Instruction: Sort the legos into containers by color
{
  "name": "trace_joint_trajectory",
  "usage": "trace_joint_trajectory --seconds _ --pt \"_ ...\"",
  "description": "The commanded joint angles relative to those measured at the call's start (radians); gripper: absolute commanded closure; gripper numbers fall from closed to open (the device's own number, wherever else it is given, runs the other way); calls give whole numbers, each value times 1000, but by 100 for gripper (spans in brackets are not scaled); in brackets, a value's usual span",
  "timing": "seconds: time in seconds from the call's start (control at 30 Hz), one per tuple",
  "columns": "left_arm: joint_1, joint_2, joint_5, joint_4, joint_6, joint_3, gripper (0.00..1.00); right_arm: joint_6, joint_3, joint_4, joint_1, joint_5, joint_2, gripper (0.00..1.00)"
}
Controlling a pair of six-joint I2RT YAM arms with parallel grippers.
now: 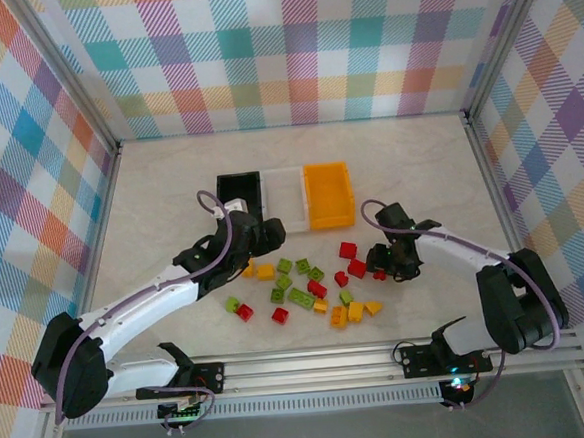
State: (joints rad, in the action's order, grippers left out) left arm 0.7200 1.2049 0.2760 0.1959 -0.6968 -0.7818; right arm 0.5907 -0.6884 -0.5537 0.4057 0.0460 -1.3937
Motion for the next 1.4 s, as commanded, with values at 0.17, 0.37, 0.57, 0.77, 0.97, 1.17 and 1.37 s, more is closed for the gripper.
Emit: trace_joint_trajectory --seconds 0.17,0.37,0.57,0.77,0.97,1.17,1.37 --pt "-27 -12 -16 -8 -20 20 0 -31 -49 -5 7 13 9 66" --pt "-47 -41 13 50 -40 18 0 -145 -185 -24 25 -43 77 80" --pt "-89 -88 -42 90 -90 46 0 -192 -417 41 81 -66 -73 82" --pt "-120 -123 -66 171 -104 70 0 -237 -641 67 84 21 -322 80" --pt "-131 -144 -41 262 -110 68 0 -259 -805 57 85 49 -506 75" --pt "-155 -137 -53 301 -109 70 0 -268 -849 57 92 64 -554 47" --pt "-194 -130 -103 284 -86 68 0 -276 -837 63 100 90 -504 31"
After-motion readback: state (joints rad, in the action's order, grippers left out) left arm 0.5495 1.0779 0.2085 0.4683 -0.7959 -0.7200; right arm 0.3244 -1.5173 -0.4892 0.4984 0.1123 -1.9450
